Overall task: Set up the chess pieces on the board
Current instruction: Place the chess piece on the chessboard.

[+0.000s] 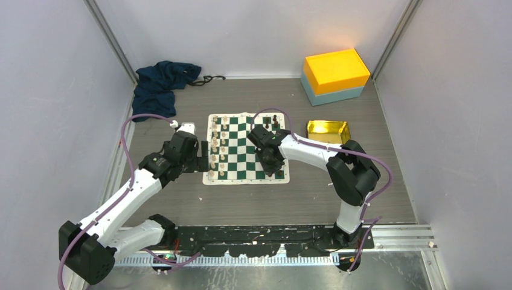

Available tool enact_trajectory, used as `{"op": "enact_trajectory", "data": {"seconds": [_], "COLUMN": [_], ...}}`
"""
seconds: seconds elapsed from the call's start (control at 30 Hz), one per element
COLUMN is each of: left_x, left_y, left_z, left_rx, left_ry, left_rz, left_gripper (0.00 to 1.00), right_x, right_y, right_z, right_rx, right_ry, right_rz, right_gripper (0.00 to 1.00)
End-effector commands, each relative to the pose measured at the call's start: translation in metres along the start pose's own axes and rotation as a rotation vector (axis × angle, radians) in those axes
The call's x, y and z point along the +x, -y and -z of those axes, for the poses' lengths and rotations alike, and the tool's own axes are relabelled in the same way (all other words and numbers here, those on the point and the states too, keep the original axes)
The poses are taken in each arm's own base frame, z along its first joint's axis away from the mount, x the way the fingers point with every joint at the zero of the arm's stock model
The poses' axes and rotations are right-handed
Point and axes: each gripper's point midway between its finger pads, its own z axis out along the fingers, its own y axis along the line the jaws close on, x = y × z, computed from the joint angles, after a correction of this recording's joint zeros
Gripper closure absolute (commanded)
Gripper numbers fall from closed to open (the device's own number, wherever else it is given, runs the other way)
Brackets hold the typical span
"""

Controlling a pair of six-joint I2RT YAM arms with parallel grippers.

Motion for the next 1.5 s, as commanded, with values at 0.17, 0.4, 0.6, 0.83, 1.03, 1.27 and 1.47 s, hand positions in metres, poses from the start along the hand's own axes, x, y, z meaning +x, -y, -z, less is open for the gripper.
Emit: {"op": "enact_trajectory", "data": {"seconds": [0.17, 0.4, 0.6, 0.83, 1.03, 1.27, 1.47], "left_x": [-0.014, -0.013, -0.013, -0.012, -0.012, -0.012, -0.012], "left_y": [0.004, 0.004, 0.004, 0.005, 0.005, 0.005, 0.005], "left_z": [0.004, 0.004, 0.004, 0.003, 0.003, 0.003, 0.003], "left_rx": [0.017, 0.018, 0.019, 0.021, 0.022, 0.022, 0.022], "left_ry": [0.037, 0.035, 0.036, 0.033, 0.034, 0.035, 0.036], "left_rz": [0.029, 0.03, 0.031, 0.032, 0.034, 0.034, 0.035], "left_gripper": [0.03, 0.03, 0.03, 0.03, 0.03, 0.03, 0.03], "right_x": [-0.006, -0.004, -0.003, -0.005, -0.007, -0.01, -0.015], "right_y": [-0.002, -0.002, -0.002, -0.002, -0.003, -0.003, -0.004], "right_z": [-0.001, -0.003, -0.004, -0.003, -0.002, 0.002, 0.007], "right_rx": [-0.011, -0.013, -0.013, -0.013, -0.011, -0.012, -0.016], "right_ry": [0.023, 0.015, 0.012, 0.014, 0.017, 0.024, 0.032], "right_rz": [-0.021, -0.022, -0.022, -0.021, -0.017, -0.012, -0.01], "right_gripper": [0.98, 0.97, 0.91, 0.81, 0.74, 0.7, 0.68]}}
